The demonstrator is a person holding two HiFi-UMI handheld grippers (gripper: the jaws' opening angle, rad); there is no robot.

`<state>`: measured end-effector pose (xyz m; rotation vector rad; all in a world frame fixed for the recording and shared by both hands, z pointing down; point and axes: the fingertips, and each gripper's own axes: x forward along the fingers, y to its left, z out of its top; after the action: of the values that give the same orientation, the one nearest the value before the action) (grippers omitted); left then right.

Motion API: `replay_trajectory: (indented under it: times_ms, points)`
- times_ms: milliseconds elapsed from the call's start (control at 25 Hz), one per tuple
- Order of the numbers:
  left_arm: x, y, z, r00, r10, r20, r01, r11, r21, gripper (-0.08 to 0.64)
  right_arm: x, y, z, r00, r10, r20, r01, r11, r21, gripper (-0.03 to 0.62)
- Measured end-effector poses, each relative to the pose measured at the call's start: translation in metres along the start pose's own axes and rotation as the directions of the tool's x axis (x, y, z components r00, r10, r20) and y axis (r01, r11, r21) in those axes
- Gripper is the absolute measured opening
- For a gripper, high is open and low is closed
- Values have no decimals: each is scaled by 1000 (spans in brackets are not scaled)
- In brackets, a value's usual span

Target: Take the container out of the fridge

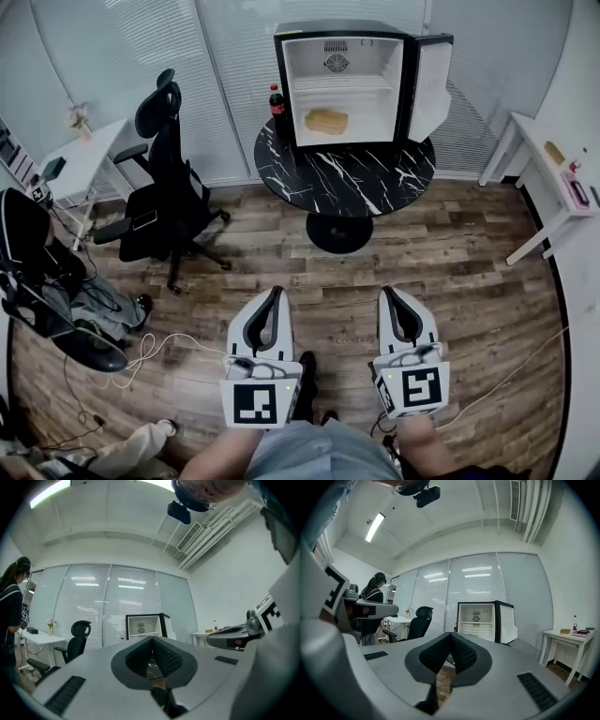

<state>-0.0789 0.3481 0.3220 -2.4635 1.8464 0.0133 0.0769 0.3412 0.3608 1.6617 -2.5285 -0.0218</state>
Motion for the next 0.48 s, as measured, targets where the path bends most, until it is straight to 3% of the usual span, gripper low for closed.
replay_trajectory:
  times_ms: [480]
  points:
    - [147, 77, 8, 998, -36, 48, 36, 999, 12, 14, 160, -30, 33, 999, -20, 43, 21, 1000, -24, 12]
